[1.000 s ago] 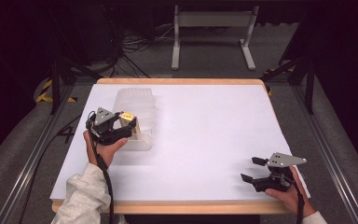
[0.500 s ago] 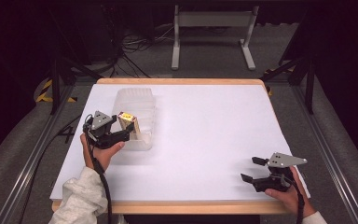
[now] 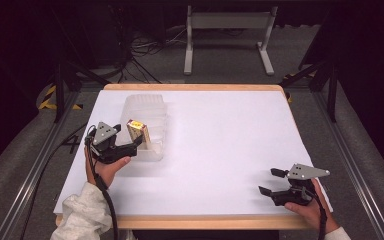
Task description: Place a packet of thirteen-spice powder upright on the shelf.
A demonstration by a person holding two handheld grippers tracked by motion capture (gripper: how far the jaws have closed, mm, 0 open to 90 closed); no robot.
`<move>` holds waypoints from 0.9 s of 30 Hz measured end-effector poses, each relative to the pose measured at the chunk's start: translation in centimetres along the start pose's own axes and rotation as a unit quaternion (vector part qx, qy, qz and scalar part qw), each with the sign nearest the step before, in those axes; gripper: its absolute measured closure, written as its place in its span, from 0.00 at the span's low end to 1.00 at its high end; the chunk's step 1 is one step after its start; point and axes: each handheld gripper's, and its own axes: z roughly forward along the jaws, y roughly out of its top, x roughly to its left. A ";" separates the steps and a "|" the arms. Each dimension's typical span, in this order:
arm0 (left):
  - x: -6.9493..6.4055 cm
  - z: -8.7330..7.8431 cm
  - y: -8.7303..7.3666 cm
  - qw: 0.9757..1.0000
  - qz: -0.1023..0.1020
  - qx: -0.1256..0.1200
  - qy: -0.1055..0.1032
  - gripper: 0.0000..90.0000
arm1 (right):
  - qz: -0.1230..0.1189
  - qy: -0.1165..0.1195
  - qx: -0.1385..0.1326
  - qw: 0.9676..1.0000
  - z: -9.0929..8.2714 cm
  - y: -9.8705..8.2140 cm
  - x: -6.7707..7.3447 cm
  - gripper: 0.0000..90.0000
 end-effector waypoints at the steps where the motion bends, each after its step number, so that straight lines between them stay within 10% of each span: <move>1: 0.0 0.0 0.0 1.000 0.000 0.000 0.000 0.13 | 0.000 0.000 0.000 1.000 0.0 0.0 0.0 0.21; 27: -2.3 -2.8 -1.5 0.998 0.055 -0.006 -0.022 0.10 | -0.002 -0.002 -0.003 1.000 -0.1 0.1 0.0 0.21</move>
